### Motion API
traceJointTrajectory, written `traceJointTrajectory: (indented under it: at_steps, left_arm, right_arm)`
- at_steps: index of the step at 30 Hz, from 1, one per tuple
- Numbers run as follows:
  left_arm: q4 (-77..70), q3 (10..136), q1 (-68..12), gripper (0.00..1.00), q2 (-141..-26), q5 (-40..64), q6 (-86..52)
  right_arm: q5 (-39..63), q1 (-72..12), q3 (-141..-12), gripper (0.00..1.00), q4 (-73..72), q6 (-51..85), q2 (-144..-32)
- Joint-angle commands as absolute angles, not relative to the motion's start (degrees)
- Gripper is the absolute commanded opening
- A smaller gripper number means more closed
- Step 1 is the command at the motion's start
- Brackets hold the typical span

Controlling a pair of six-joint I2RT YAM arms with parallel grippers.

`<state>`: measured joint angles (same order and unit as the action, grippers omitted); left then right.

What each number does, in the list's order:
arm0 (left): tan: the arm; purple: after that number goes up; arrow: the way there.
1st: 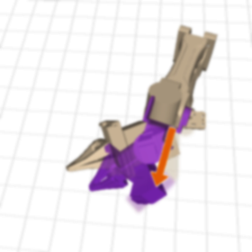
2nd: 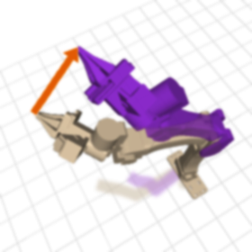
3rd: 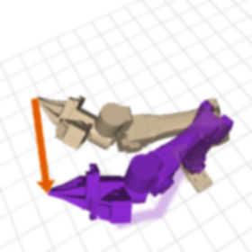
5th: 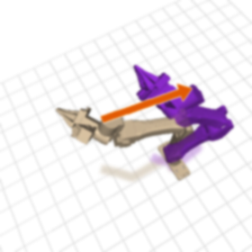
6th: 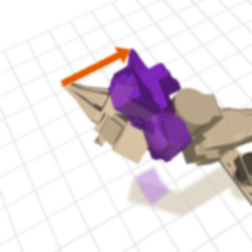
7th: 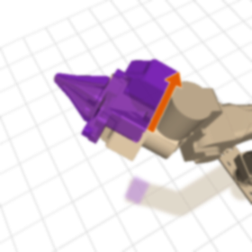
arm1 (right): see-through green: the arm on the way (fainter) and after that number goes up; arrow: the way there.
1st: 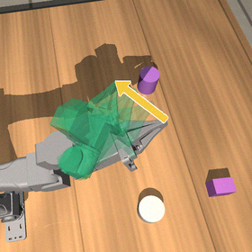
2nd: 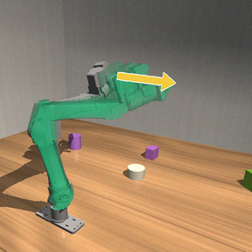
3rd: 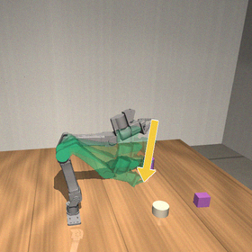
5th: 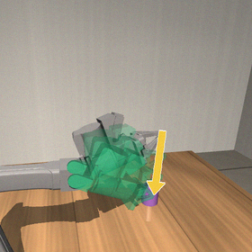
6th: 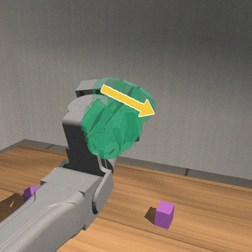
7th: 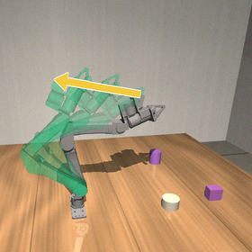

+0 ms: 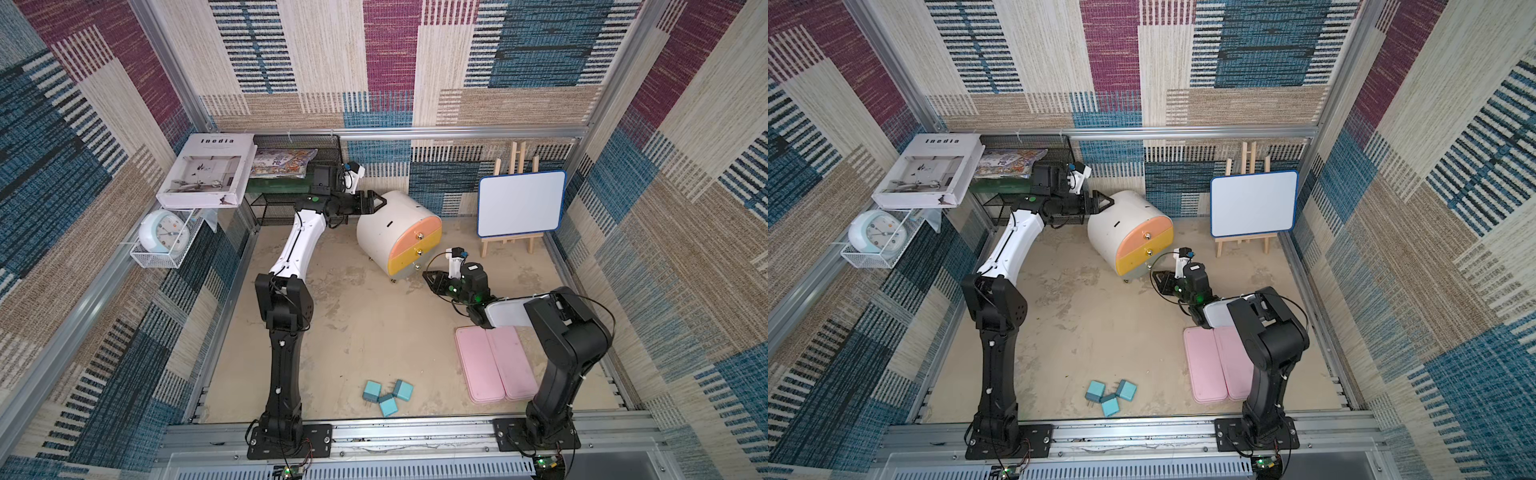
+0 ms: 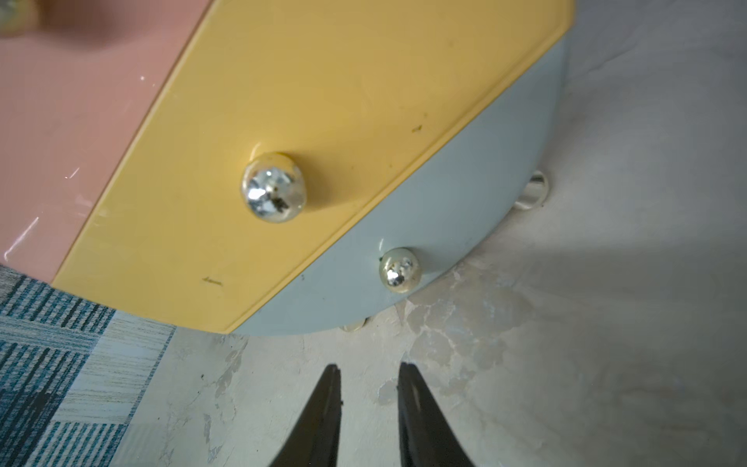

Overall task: Place the plugs into the drawer by color
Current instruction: Open the drawer in the storage box.

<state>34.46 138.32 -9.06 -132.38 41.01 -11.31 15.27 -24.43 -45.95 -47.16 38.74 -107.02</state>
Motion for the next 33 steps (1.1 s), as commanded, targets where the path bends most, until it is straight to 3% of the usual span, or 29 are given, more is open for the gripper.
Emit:
traceJointTrajectory:
  at_steps: [1,8,33]
  left_arm:
    - [34.7,138.9,-9.0,0.86,-132.2,41.1,-10.6]
    - [34.6,139.2,-8.8,0.87,-132.4,41.2,-10.4]
    - [34.8,139.1,-8.6,0.87,-132.8,41.8,-10.7]
  right_arm:
    - [19.5,-23.6,-48.0,0.32,-52.2,41.6,-110.3]
    - [22.7,-21.9,-51.7,0.40,-54.7,42.6,-115.9]
    - [26.5,-21.5,-57.8,0.34,-59.8,47.4,-123.9]
